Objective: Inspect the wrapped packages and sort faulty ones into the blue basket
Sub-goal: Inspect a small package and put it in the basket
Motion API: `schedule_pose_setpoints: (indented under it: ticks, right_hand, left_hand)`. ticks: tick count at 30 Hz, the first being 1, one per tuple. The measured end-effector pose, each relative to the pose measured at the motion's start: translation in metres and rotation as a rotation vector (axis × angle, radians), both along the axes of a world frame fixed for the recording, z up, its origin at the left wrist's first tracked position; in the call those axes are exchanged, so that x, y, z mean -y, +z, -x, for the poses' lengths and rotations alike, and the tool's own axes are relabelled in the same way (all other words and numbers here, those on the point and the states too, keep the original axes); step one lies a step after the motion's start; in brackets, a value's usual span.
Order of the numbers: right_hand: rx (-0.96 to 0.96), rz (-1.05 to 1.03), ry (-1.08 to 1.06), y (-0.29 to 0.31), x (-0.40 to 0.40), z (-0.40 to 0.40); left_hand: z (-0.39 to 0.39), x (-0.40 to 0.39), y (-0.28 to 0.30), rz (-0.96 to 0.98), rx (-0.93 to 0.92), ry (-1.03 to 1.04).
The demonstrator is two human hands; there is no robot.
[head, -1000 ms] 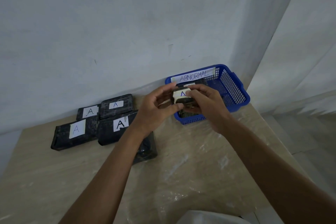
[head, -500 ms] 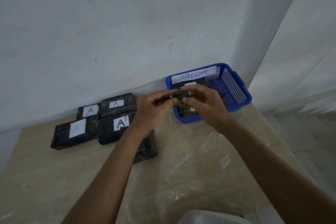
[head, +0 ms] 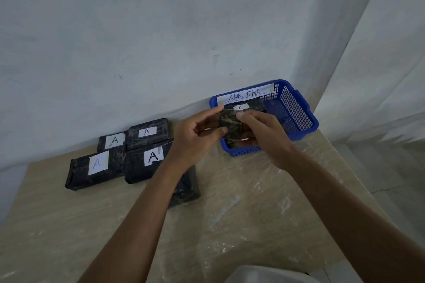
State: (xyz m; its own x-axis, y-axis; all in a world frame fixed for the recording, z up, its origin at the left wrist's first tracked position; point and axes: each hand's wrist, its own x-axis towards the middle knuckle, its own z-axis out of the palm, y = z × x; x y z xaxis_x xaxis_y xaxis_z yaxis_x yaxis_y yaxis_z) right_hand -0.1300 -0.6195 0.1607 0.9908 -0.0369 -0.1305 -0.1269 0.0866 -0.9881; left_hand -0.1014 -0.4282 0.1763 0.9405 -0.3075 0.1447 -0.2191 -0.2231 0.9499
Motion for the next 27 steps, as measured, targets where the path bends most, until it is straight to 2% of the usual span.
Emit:
schedule_pose_setpoints:
  ticks: [4, 10, 20, 24, 27]
  right_hand:
    - [0.109, 0.026, 0.081, -0.0015, 0.0007, 0.0039]
    - [0.256, 0.25, -0.035, -0.0068, -0.0031, -0.0008]
    - [0.168, 0.165, 0.0, -0.0051, -0.0026, 0.0006]
    - [0.044, 0.003, -0.049, -0.0025, -0.0029, 0.0]
    - [-0.046, -0.075, -0.028, -0.0013, -0.0009, 0.0007]
  left_hand:
    - [-0.0004, 0.0019, 0.0021, -0.011, 0.021, 0.079]
    - [0.0018, 0.0009, 0.0, -0.029, -0.023, 0.061]
    - [0.0031, 0.0037, 0.0007, -0.028, -0.078, 0.047]
    - [0.0019, 0.0004, -0.0004, -0.01, -0.142, -0.038]
    - [0.0018, -0.002, -0.0028, -0.035, -0.071, -0.04]
